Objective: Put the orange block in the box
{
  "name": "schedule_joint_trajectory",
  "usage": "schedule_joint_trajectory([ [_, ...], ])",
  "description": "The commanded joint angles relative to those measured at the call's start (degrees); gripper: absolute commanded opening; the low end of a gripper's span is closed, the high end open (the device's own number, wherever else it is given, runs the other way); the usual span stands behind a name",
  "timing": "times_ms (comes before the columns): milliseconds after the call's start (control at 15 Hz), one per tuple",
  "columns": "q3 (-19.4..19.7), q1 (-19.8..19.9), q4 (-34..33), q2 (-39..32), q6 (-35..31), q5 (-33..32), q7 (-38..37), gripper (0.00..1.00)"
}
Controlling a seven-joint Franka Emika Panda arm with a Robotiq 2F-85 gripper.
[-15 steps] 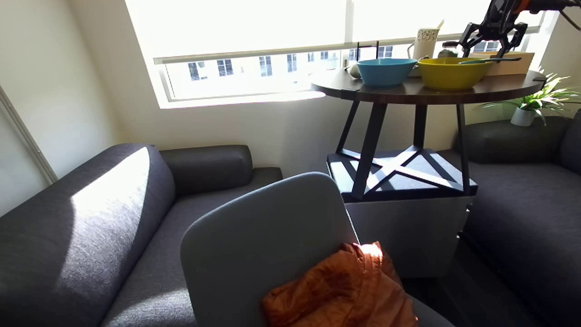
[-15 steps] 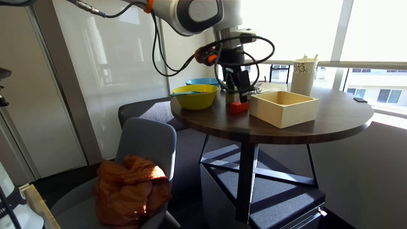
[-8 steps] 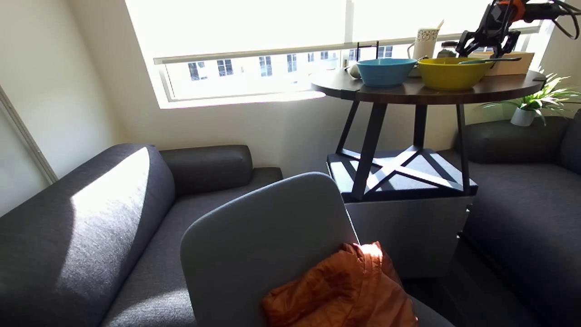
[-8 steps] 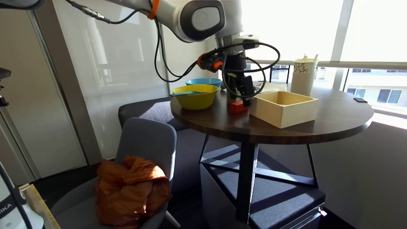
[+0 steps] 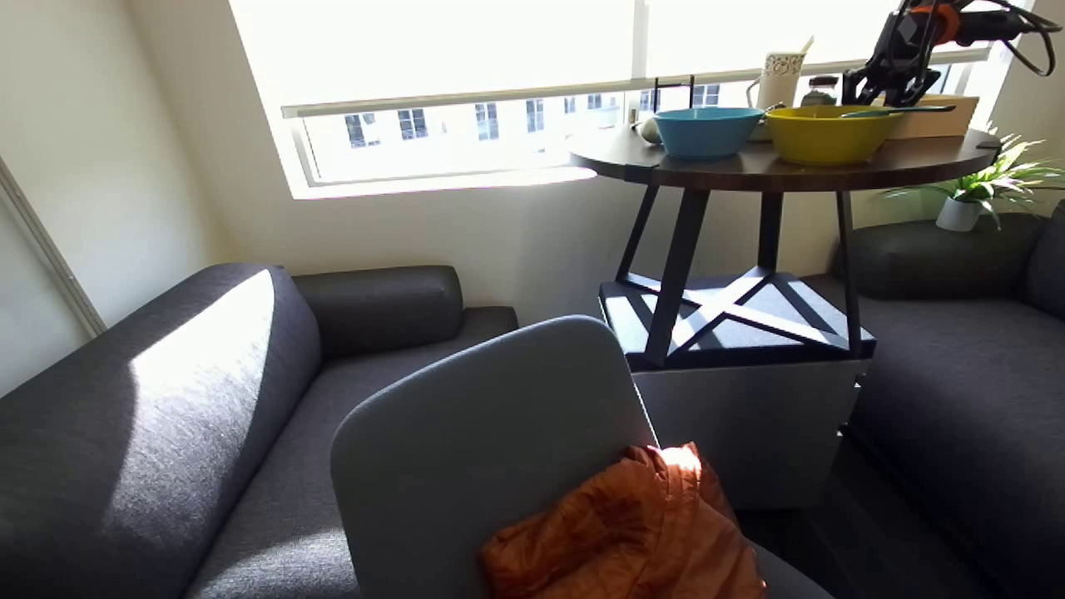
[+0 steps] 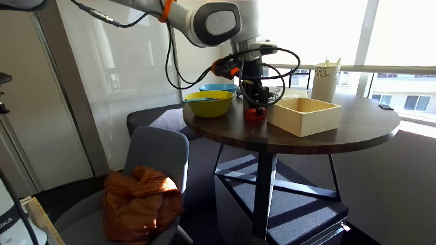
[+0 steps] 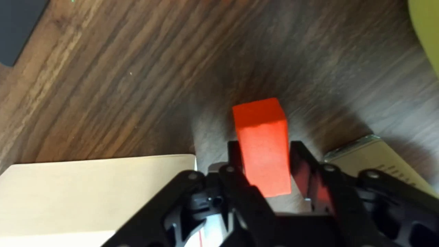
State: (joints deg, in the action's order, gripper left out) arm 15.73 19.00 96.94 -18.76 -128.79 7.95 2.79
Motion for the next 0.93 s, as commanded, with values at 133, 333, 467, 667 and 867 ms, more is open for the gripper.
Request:
schedule_joint_trajectory([
  [133,-1.0,0.9,-2.3,-0.3,3.6,-0.2,1.5,0.08],
  [333,-0.7,0.8,-2.9,1.6,5.6,-0.4,1.2,0.08],
  [467,-0.5,0.8,-3.2,3.3,6.0,-0.5,1.2,0.08],
  [667,0.0,0.7,-3.8,5.8,6.4,-1.0,0.5,0.08],
  [867,0.7,1.0,-4.9,6.8,6.2,-0.9,0.1,0.08],
])
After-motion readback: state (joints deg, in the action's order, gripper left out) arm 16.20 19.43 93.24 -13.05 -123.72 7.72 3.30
